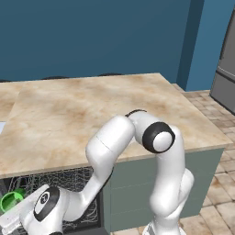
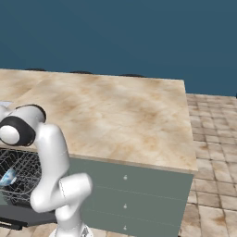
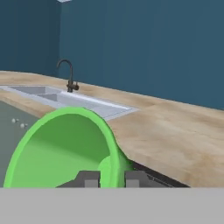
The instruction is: Pick up the cup and bowl from the counter, place them in the dishwasher, and close the dishwasher door.
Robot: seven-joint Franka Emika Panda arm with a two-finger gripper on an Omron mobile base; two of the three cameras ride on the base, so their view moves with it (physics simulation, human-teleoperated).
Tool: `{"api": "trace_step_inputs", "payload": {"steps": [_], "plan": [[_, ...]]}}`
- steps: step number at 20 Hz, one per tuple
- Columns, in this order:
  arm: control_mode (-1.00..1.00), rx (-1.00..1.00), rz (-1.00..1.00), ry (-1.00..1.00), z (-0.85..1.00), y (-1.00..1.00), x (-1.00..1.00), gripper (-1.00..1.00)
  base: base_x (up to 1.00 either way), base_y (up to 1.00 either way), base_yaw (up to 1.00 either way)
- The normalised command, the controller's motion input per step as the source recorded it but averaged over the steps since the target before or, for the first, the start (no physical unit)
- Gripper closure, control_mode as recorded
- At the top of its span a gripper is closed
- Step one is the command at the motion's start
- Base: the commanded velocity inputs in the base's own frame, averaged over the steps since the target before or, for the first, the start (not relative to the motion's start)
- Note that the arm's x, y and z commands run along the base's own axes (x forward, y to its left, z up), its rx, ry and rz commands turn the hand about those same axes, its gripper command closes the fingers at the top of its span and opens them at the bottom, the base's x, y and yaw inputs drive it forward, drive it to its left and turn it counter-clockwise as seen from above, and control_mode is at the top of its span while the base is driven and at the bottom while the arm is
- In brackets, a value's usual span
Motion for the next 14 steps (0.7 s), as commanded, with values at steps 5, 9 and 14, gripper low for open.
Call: {"api": "trace_step_inputs", "payload": {"steps": [5, 9, 14], "plan": [[-1.0, -0.01, 0.0, -0.13, -0.04, -0.33, -0.34, 1.0, 0.0, 0.0, 0.0], [-1.0, -0.06, 0.0, -0.15, 0.0, -0.36, -0.29, 1.0, 0.0, 0.0, 0.0], [-1.0, -0.04, -0.02, -0.13, 0.0, -0.37, -0.1, 1.0, 0.0, 0.0, 0.0]]}}
